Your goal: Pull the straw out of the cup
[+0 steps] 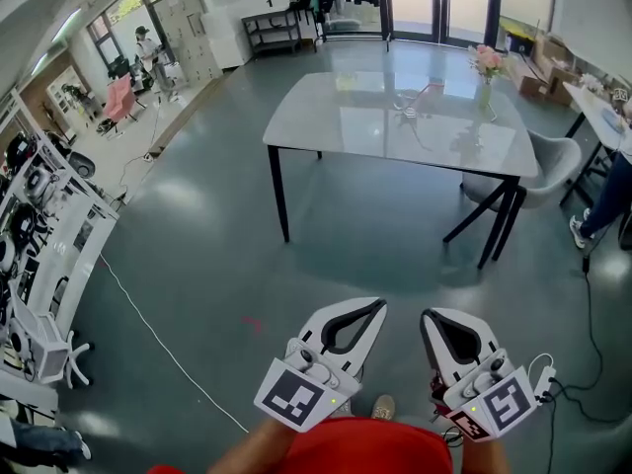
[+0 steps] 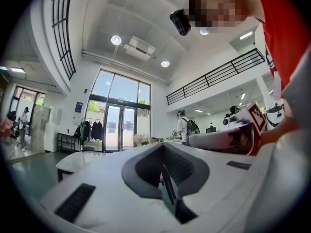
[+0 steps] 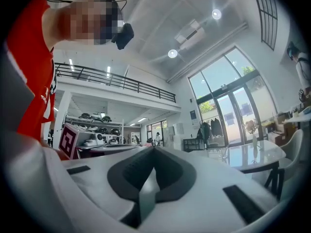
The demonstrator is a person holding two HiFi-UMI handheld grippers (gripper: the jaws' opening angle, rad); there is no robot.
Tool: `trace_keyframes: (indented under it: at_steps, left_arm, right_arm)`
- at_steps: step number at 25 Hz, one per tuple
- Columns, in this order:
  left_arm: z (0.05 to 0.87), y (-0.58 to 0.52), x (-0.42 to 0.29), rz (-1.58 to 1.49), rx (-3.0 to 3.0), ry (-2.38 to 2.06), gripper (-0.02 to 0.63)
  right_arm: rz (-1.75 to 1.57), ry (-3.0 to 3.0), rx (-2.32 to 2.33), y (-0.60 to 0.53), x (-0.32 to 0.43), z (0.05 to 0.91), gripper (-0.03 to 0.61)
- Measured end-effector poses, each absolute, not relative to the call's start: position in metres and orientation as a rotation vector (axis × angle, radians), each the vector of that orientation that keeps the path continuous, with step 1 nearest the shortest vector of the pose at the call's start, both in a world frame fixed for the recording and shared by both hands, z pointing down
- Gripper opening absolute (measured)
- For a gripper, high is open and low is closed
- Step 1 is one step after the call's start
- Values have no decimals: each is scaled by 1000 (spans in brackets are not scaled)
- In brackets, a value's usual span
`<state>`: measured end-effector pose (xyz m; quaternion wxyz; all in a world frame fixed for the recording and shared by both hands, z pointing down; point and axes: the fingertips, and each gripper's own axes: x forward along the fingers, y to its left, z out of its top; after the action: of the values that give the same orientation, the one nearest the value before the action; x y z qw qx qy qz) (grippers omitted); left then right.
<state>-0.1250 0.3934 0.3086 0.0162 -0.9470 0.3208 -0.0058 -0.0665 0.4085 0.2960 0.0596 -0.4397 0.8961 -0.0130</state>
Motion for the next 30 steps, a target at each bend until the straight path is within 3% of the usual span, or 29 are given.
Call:
trace_keyframes:
  at_steps: [17,30]
  left_arm:
    - [314,344,-61,-38,-2900,1073,12]
    - [314,191,-78,-48,-2884,1021,12]
  right_arm:
    - [-26,2738,-1287,365,9,305,8]
    - [-7,2719,-1386,207,4,305,8]
